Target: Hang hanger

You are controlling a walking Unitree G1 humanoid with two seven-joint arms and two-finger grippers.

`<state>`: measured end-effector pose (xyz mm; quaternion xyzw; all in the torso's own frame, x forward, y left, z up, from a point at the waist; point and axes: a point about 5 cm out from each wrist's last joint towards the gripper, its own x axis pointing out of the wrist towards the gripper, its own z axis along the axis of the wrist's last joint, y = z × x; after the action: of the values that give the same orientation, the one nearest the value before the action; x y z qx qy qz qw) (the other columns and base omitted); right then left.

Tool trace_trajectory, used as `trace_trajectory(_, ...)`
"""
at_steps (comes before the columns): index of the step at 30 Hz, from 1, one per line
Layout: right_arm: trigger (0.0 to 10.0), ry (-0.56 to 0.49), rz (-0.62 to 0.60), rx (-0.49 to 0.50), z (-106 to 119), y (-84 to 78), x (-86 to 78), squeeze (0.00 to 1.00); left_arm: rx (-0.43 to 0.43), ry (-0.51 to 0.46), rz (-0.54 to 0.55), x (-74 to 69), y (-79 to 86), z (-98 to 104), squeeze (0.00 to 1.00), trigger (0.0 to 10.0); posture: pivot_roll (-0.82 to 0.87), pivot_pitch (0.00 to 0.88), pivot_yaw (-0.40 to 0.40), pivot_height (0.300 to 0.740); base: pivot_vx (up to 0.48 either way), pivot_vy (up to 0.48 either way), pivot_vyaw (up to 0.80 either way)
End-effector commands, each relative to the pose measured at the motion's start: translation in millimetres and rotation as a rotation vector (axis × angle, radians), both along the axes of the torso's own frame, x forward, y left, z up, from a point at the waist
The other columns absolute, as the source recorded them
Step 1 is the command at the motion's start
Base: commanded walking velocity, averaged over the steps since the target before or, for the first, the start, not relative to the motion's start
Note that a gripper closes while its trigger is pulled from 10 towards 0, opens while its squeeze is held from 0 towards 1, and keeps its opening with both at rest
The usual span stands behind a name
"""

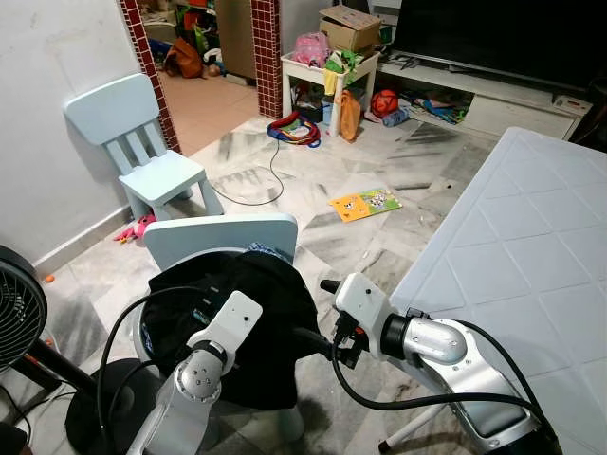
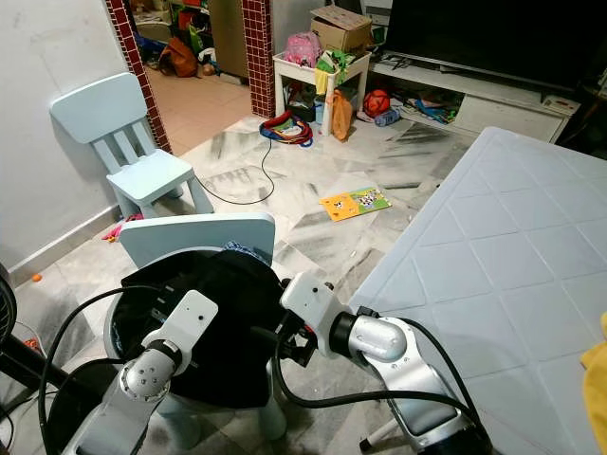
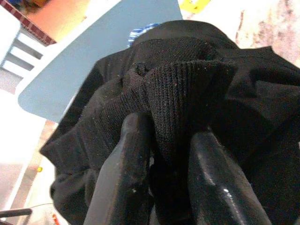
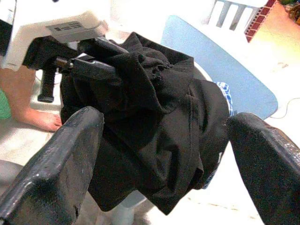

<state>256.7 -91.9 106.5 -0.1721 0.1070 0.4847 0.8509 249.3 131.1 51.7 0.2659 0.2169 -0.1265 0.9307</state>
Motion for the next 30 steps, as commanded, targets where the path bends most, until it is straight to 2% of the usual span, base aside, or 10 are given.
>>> trace_trajectory(1,10.0,-0.014,0.007,0.001,3,0.6,1.1,0.00,-0.005,-0.007,0.001,3.9,0.0,5,0.00,10.0,-0.14,0.000,0.001,0.740,0.000,0.000,0.00)
trace_trajectory(4,10.0,-0.013,0.007,0.001,2,0.9,0.8,0.00,0.010,-0.028,-0.004,9.7,-2.0,10,0.00,10.0,-0.14,0.000,0.004,0.740,0.000,0.000,0.00)
trace_trajectory(10,10.0,-0.015,0.007,0.000,2,1.0,1.4,0.00,0.003,-0.031,-0.016,11.3,-6.3,13,0.00,10.0,-0.14,0.000,0.007,0.740,0.000,0.000,0.00)
trace_trajectory(14,10.0,-0.013,0.005,0.001,2,0.6,1.3,0.00,-0.055,-0.012,-0.003,10.1,-10.0,15,0.00,10.0,-0.14,0.000,0.009,0.740,0.000,0.000,0.00)
trace_trajectory(15,10.0,-0.013,0.005,0.001,2,0.7,1.3,0.00,-0.060,-0.011,0.000,9.9,-10.2,15,0.00,4.7,-0.14,0.000,0.009,0.740,0.000,0.000,0.00)
trace_trajectory(16,10.0,-0.013,0.006,0.002,2,1.0,1.6,0.00,-0.078,-0.003,0.007,9.8,-10.3,14,0.00,0.0,-0.14,0.000,0.007,0.740,0.000,0.000,0.00)
trace_trajectory(19,10.0,-0.014,0.007,0.002,2,1.3,2.5,0.00,-0.125,0.014,0.038,9.5,-10.2,12,0.00,0.0,-0.14,0.000,0.004,0.740,0.000,0.000,0.00)
trace_trajectory(21,10.0,-0.015,0.007,0.003,3,1.6,2.7,0.00,-0.121,-0.014,0.050,11.0,-8.8,15,0.00,0.0,-0.14,0.000,0.004,0.740,0.000,0.000,0.00)
trace_trajectory(26,10.0,-0.013,0.009,0.002,1,1.9,1.5,0.00,-0.113,-0.096,0.079,14.5,-6.2,21,0.00,0.0,-0.13,0.000,0.004,0.740,0.000,0.000,0.00)
trace_trajectory(30,10.0,-0.012,0.010,0.004,1,2.1,1.0,0.00,-0.111,-0.228,0.103,16.4,-4.0,31,0.00,0.0,-0.13,0.000,0.002,0.740,0.000,0.000,0.00)
